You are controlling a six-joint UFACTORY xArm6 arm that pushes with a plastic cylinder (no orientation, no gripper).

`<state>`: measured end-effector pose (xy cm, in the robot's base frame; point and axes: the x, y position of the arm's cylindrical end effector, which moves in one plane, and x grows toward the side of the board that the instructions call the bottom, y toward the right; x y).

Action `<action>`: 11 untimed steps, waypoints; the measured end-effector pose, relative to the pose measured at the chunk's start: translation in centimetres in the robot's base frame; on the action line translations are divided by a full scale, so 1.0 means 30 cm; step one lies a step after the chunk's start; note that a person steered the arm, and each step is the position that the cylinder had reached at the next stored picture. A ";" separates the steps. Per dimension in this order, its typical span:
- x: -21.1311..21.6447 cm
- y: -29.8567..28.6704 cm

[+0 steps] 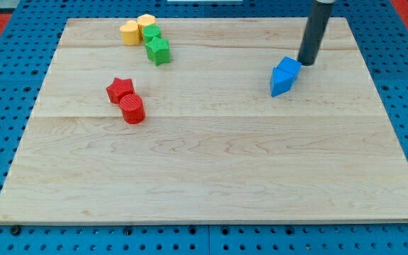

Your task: Move the blue cube to the right of the red circle

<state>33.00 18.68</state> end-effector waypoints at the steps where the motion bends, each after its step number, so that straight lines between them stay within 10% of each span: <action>1: 0.058 -0.095; 11: 0.209 -0.571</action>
<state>39.28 1.56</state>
